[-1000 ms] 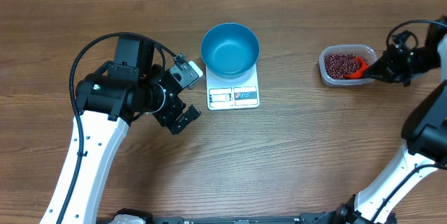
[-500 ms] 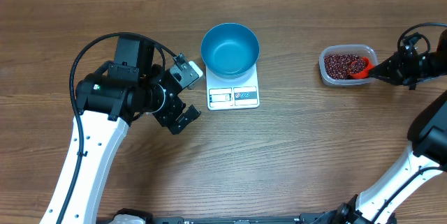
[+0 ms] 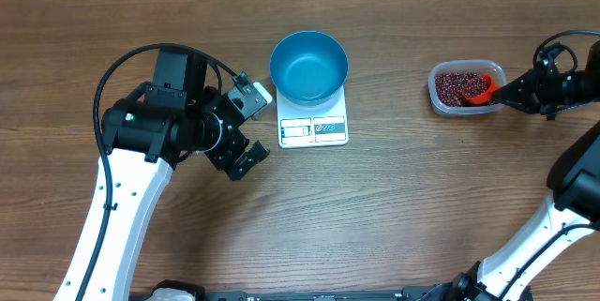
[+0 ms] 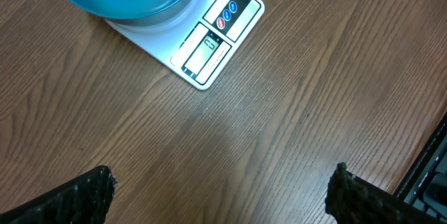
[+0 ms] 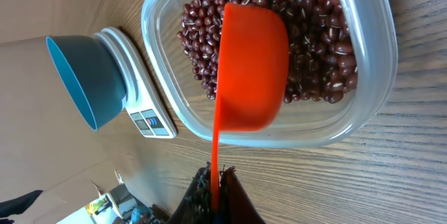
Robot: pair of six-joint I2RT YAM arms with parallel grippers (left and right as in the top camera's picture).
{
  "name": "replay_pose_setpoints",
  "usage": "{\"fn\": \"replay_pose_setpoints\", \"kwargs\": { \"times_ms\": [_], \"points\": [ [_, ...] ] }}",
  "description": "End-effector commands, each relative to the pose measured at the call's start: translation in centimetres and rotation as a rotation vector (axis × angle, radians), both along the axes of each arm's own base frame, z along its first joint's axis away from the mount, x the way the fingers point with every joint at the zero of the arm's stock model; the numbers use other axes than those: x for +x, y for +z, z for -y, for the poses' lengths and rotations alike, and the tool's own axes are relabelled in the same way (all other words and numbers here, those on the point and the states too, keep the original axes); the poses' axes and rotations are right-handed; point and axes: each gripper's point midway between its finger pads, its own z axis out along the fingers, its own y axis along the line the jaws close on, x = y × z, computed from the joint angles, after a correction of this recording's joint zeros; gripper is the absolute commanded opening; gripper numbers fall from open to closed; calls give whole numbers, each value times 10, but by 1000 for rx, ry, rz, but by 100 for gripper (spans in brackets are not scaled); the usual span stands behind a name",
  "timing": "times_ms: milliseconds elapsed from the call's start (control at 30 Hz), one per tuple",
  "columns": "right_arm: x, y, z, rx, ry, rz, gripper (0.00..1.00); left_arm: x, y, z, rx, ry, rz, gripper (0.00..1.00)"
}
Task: Scoop item into bowl and weigh 150g on scale
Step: 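Drag the red scoop through the beans with the right gripper to fill it, then lift the filled scoop and carry it left over the blue bowl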
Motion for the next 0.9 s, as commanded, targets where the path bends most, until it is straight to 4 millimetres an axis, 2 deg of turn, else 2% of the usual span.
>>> {"fn": "replay_pose_setpoints", "kwargs": {
  "times_ms": [0, 400, 733, 867],
  "points": [
    [3, 0, -5, 56, 5, 30, 4, -1, 4, -2, -8, 21, 8, 100],
    [3, 7, -11, 98, 12, 54, 4, -1, 4, -2, -8, 21, 8, 99],
    [6, 33, -29, 234, 44, 181, 4, -1, 4, -2, -8, 21, 8, 100],
    [9, 38, -30, 260, 32, 201, 4, -1, 4, -2, -8, 21, 8, 100]
  ]
}}
